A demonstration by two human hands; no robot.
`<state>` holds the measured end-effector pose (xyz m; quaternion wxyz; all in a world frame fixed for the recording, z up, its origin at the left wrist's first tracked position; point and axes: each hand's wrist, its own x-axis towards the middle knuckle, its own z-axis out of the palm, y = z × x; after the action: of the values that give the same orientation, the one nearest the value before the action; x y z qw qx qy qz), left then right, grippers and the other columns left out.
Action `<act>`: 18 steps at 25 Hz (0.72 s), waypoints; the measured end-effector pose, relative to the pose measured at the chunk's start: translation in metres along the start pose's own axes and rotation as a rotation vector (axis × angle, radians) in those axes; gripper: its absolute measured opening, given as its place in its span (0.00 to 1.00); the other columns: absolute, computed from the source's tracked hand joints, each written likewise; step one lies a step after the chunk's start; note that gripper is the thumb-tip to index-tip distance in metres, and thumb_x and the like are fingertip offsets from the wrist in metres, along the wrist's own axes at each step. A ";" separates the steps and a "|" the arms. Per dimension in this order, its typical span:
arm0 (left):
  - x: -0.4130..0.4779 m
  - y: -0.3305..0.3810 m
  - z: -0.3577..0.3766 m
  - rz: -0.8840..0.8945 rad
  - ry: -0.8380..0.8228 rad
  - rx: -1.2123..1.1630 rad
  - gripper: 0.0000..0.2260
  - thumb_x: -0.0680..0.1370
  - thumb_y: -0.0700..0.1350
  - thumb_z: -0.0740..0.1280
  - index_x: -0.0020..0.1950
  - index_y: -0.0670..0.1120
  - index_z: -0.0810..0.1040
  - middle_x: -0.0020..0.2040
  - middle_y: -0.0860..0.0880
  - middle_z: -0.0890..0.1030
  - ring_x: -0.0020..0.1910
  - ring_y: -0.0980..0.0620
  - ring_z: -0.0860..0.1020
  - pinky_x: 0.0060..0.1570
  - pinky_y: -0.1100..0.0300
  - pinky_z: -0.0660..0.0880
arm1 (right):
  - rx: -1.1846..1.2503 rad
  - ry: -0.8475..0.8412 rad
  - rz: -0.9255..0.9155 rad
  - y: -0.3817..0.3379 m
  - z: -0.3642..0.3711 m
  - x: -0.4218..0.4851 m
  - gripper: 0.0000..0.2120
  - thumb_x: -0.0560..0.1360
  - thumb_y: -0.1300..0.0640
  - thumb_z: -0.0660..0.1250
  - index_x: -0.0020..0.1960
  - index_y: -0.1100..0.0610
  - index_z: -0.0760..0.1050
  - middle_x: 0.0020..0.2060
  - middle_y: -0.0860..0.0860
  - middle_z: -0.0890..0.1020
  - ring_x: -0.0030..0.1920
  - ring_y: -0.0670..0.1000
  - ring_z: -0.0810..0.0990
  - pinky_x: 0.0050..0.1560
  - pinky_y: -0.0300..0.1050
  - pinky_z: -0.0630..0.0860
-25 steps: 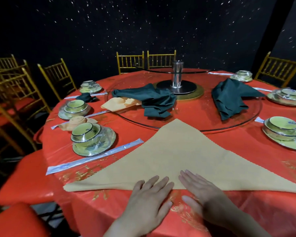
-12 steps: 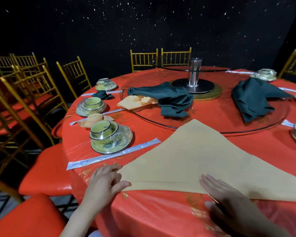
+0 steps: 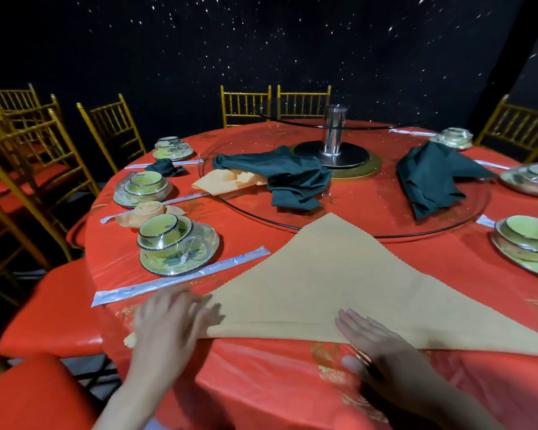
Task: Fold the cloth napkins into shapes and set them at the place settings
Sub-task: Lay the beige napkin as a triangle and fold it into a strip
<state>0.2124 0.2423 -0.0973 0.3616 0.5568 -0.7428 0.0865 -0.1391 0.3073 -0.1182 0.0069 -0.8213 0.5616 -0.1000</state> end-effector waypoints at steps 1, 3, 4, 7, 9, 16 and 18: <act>-0.001 0.026 0.003 0.180 -0.015 -0.063 0.18 0.78 0.62 0.55 0.50 0.53 0.79 0.51 0.53 0.79 0.53 0.51 0.73 0.54 0.55 0.62 | -0.001 -0.007 -0.011 0.001 0.001 0.000 0.30 0.80 0.37 0.47 0.69 0.57 0.69 0.67 0.50 0.73 0.68 0.47 0.69 0.68 0.35 0.57; -0.006 0.068 0.018 0.461 -0.129 -0.120 0.11 0.78 0.57 0.60 0.50 0.55 0.80 0.50 0.57 0.79 0.52 0.54 0.75 0.53 0.59 0.66 | 0.003 -0.015 -0.022 0.001 0.000 0.003 0.33 0.79 0.35 0.45 0.71 0.57 0.66 0.69 0.49 0.70 0.70 0.43 0.64 0.69 0.34 0.55; -0.007 0.079 0.027 0.532 -0.180 -0.113 0.10 0.76 0.57 0.62 0.49 0.55 0.80 0.49 0.58 0.79 0.50 0.55 0.76 0.52 0.60 0.67 | 0.025 0.004 -0.029 0.000 -0.002 0.006 0.38 0.77 0.31 0.41 0.74 0.56 0.61 0.72 0.47 0.64 0.72 0.40 0.57 0.70 0.31 0.50; -0.002 0.082 0.041 0.557 -0.273 -0.095 0.09 0.74 0.56 0.62 0.45 0.56 0.81 0.45 0.60 0.80 0.43 0.57 0.78 0.42 0.63 0.71 | 0.194 -0.137 0.010 0.005 -0.007 0.008 0.48 0.66 0.24 0.31 0.76 0.53 0.45 0.70 0.38 0.45 0.70 0.33 0.40 0.68 0.27 0.37; 0.004 0.078 0.043 0.581 -0.307 -0.101 0.08 0.74 0.53 0.62 0.43 0.55 0.81 0.42 0.60 0.81 0.40 0.57 0.79 0.36 0.65 0.73 | 0.219 -0.083 0.010 0.010 -0.015 0.006 0.42 0.71 0.28 0.44 0.76 0.53 0.50 0.70 0.37 0.48 0.71 0.34 0.44 0.70 0.27 0.41; 0.010 0.084 0.039 0.605 -0.301 -0.051 0.11 0.75 0.51 0.60 0.36 0.51 0.77 0.31 0.55 0.76 0.33 0.54 0.75 0.33 0.61 0.70 | 0.063 0.247 0.001 0.024 -0.024 -0.013 0.10 0.75 0.44 0.59 0.40 0.47 0.75 0.41 0.41 0.77 0.44 0.42 0.73 0.46 0.36 0.66; 0.006 0.083 0.034 0.581 -0.354 -0.082 0.07 0.73 0.51 0.61 0.36 0.51 0.73 0.30 0.55 0.74 0.33 0.54 0.74 0.34 0.63 0.66 | 0.134 0.250 -0.002 0.019 -0.019 -0.022 0.13 0.79 0.42 0.55 0.41 0.46 0.72 0.39 0.39 0.75 0.41 0.41 0.72 0.45 0.35 0.65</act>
<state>0.1233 0.2496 -0.0949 0.2092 0.3133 -0.9245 0.0580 -0.1676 0.3226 -0.1057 -0.0085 -0.8005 0.5496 -0.2389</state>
